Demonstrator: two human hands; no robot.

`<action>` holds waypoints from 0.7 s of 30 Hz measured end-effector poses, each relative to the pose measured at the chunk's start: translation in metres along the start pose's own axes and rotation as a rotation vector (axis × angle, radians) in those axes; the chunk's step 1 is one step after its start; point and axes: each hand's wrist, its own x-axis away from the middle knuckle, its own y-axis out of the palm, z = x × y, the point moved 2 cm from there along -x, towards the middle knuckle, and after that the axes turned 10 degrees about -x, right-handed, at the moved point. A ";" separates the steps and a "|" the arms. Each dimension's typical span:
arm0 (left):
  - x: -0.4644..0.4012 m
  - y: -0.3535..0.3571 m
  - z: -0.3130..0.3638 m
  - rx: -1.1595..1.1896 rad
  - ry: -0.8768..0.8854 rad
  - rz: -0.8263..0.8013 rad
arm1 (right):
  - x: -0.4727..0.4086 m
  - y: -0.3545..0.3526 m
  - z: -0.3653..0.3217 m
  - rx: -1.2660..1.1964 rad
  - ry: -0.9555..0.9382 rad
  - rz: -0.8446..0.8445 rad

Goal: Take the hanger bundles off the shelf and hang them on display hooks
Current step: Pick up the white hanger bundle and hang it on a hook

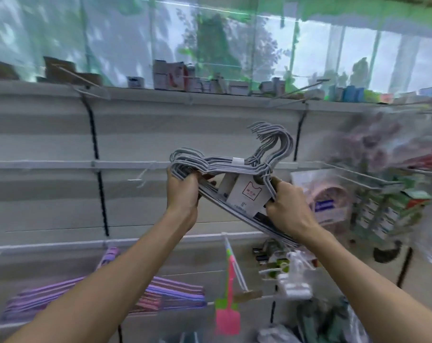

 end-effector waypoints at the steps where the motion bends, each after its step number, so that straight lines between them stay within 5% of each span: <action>1: -0.004 -0.018 0.006 -0.010 0.009 0.025 | -0.004 0.013 -0.012 -0.017 -0.019 -0.007; 10: -0.035 -0.163 0.059 -0.040 0.049 0.205 | -0.030 0.127 -0.116 -0.125 -0.147 -0.090; 21: -0.092 -0.267 0.123 -0.124 0.078 0.196 | -0.089 0.186 -0.213 -0.057 -0.216 -0.067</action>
